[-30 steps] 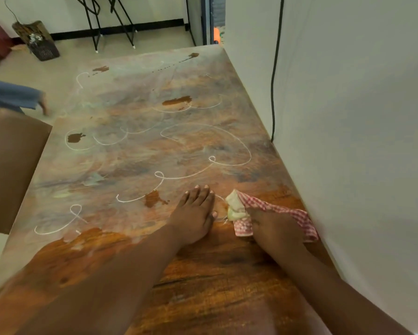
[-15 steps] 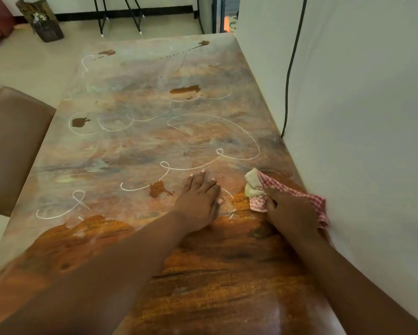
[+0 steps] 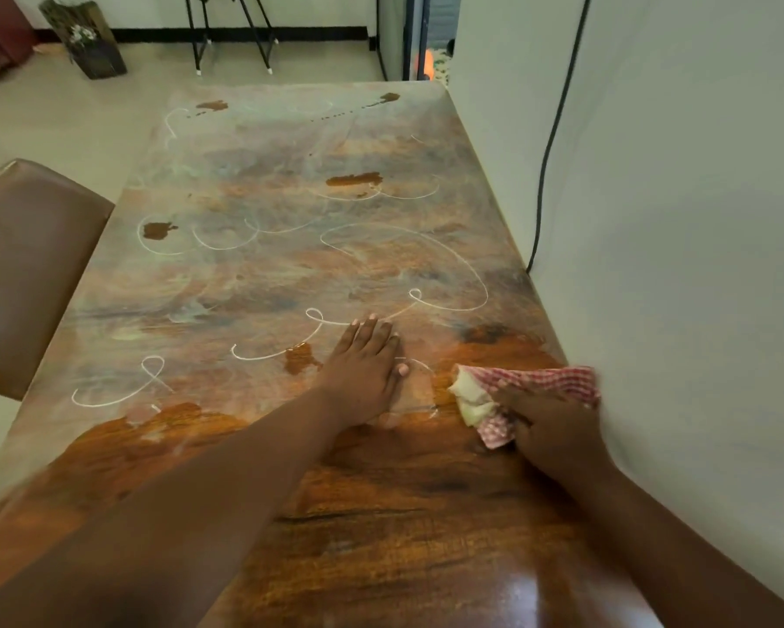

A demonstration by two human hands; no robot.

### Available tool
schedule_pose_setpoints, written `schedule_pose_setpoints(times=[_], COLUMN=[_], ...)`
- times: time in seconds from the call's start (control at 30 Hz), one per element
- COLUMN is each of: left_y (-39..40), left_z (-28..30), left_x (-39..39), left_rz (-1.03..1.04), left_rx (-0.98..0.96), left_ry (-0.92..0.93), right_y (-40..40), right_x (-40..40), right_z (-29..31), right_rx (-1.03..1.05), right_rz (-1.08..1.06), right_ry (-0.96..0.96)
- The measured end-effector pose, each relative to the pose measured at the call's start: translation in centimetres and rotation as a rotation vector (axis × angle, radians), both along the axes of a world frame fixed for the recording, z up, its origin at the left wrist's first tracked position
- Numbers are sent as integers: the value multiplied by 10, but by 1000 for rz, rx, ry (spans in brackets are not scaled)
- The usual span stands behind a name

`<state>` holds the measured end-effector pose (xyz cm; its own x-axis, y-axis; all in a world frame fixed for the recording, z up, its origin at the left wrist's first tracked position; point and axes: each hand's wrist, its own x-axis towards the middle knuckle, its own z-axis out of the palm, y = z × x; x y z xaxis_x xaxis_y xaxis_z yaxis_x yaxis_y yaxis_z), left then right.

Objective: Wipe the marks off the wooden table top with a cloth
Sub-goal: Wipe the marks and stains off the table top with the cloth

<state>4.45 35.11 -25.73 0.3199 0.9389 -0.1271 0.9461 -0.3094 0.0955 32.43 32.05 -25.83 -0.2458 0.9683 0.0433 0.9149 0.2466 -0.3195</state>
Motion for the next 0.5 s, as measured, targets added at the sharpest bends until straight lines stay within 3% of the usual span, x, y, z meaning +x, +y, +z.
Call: schedule_pose_setpoints(times=[0.07, 0.17, 0.3, 0.4, 0.5], left_y=[-4, -11, -17, -20, -22], left_z=[-3, -8, -10, -8, -5], left_x=[-7, -12, -17, -29, -48], left_rz=[16, 28, 43, 15, 21], left_rx=[-17, -20, 10, 43, 62], left_ry=[12, 22, 17, 13, 29], right_y=[12, 26, -2, -28, -28], right_x=[-3, -53, -104, -80, -43], right_z=[-1, -4, -11, -6, -2], right_rx=[-52, -27, -65, -59, -2], right_rz=[-178, -230, 58, 210, -40], right_ry=[-41, -111, -96, -35, 4])
